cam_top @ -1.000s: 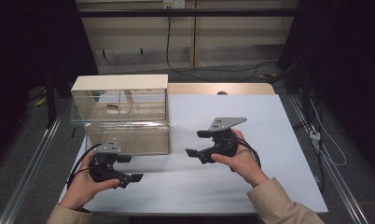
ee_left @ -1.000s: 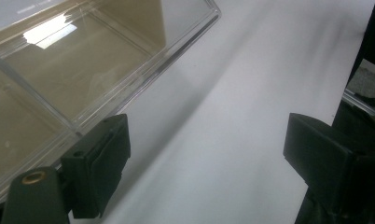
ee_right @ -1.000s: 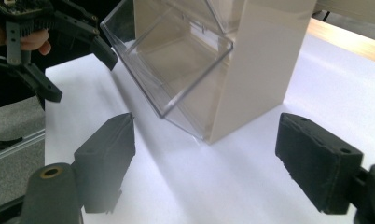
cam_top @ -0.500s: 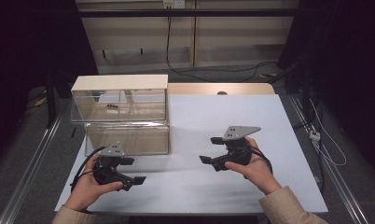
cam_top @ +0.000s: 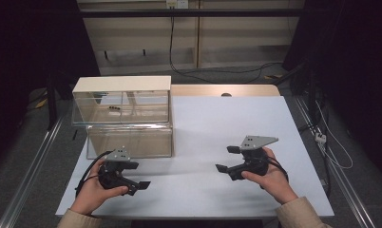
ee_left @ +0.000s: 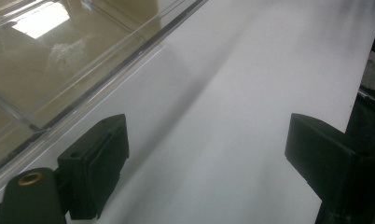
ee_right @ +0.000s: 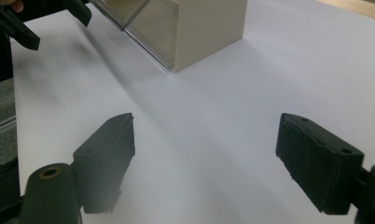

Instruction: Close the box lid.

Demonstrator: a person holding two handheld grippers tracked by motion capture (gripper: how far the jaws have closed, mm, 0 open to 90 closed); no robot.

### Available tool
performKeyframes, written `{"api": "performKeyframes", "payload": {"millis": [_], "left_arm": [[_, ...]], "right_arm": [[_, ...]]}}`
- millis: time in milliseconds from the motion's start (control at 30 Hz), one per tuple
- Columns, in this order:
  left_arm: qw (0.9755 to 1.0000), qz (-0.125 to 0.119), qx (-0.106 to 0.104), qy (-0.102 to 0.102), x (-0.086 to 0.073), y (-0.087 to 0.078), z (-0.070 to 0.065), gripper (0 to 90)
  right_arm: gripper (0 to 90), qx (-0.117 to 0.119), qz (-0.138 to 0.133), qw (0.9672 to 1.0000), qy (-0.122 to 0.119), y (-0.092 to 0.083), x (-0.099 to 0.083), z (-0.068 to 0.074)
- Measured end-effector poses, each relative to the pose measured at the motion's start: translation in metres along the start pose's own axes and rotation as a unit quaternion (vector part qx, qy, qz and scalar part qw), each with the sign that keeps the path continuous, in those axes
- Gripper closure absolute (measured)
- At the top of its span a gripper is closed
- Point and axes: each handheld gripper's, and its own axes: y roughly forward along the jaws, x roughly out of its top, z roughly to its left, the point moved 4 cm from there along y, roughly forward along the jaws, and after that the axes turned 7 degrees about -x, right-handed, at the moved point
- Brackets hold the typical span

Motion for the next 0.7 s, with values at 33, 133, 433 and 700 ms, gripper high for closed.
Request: {"api": "performKeyframes", "payload": {"millis": [33,133,433,700], "left_arm": [[1.0000,0.001,0.003,0.002,-0.001,0.000,0.001,13.3],[1.0000,0.001,0.004,-0.001,-0.002,0.001,0.002,13.2],[1.0000,0.001,0.005,0.003,-0.005,0.004,0.002,12.9],[1.0000,0.001,0.006,0.007,-0.007,0.005,0.003,12.7]], "right_arm": [[19.4,-0.002,0.000,1.0000,-0.001,-0.001,-0.002,-0.001],[19.2,-0.004,0.002,1.0000,0.002,-0.002,-0.008,-0.003],[18.8,-0.012,0.009,0.9999,0.007,-0.006,-0.023,-0.007],[18.7,-0.025,0.022,0.9994,0.003,-0.010,-0.037,-0.012]]}}
